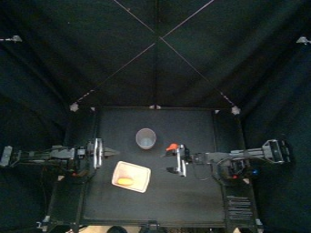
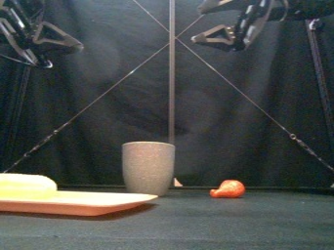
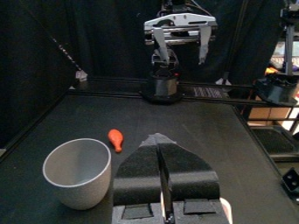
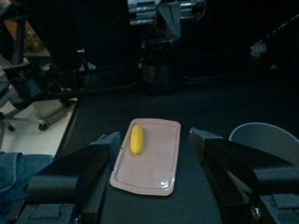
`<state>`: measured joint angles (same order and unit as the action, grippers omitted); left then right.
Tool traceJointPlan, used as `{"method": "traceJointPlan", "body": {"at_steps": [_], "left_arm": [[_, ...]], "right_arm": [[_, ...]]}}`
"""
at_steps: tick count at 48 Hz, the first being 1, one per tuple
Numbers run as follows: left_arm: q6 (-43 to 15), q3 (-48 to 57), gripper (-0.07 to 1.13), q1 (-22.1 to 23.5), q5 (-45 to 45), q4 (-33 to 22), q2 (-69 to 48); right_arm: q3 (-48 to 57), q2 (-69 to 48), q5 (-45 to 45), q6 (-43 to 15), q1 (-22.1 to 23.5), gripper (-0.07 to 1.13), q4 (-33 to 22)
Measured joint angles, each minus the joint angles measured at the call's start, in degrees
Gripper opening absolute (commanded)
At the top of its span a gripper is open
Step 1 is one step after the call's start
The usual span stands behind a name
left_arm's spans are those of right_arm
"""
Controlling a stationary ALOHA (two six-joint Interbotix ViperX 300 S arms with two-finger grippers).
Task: Pick the corn then place it on the pink plate
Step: Drop corn on the pink plate and return to neutral
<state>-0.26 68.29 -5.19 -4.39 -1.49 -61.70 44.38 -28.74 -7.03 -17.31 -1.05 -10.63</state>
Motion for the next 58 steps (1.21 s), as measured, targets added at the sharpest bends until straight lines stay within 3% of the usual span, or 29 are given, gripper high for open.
{"method": "traceJointPlan", "body": {"at_steps": [19, 58], "left_arm": [[0.00, 0.00, -0.02, -0.18, 0.00, 0.53, -0.26], [0.18, 0.00, -0.02, -1.85, -0.26, -1.05, -0.26]], "right_arm": [[12.92, -23.99, -0.97, 0.00, 0.09, 0.97, 0.00], [16.87, -26.37, -0.97, -0.09, -1.14, 0.97, -2.37]]}}
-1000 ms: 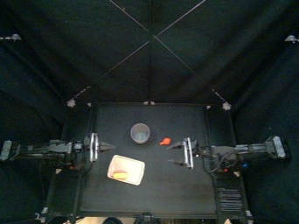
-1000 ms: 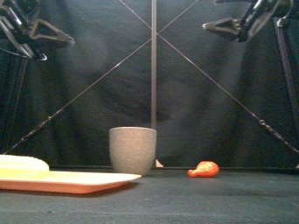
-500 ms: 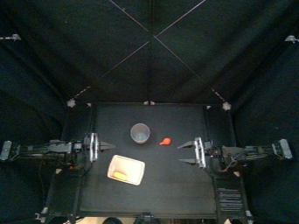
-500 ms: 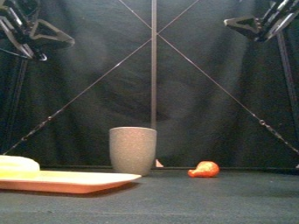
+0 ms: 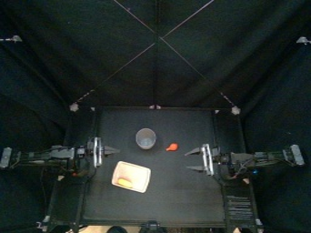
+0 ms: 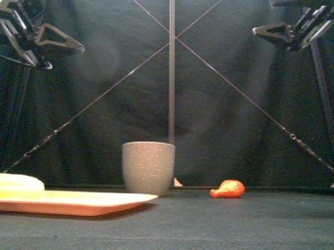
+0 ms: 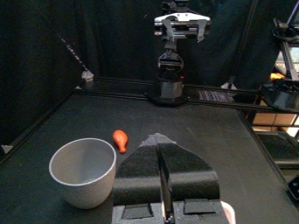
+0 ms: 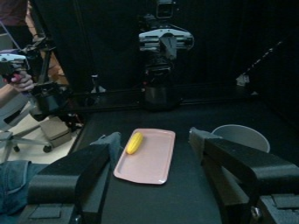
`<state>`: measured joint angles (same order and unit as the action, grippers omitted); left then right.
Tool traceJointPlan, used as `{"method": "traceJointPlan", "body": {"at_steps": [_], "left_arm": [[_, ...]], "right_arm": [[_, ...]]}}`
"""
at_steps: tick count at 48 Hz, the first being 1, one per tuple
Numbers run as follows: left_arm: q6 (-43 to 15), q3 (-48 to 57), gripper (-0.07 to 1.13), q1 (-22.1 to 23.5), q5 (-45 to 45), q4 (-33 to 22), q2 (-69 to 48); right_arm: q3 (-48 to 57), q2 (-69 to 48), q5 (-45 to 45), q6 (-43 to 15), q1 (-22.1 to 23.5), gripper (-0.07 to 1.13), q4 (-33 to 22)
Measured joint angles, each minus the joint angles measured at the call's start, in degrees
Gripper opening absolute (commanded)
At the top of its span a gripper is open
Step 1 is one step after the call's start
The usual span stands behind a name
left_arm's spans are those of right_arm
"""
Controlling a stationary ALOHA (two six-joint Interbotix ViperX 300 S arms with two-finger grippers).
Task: Pick the corn then place it on the pink plate
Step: Drop corn on the pink plate and return to neutral
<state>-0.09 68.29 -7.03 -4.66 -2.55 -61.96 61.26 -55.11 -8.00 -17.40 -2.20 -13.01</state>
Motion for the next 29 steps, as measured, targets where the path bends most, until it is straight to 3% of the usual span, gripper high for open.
{"method": "traceJointPlan", "body": {"at_steps": [29], "left_arm": [[0.00, 0.00, -0.02, -0.18, -0.35, -0.18, 0.00]], "right_arm": [[0.09, 0.00, -0.09, 0.09, 0.26, 0.97, 0.00]]}}
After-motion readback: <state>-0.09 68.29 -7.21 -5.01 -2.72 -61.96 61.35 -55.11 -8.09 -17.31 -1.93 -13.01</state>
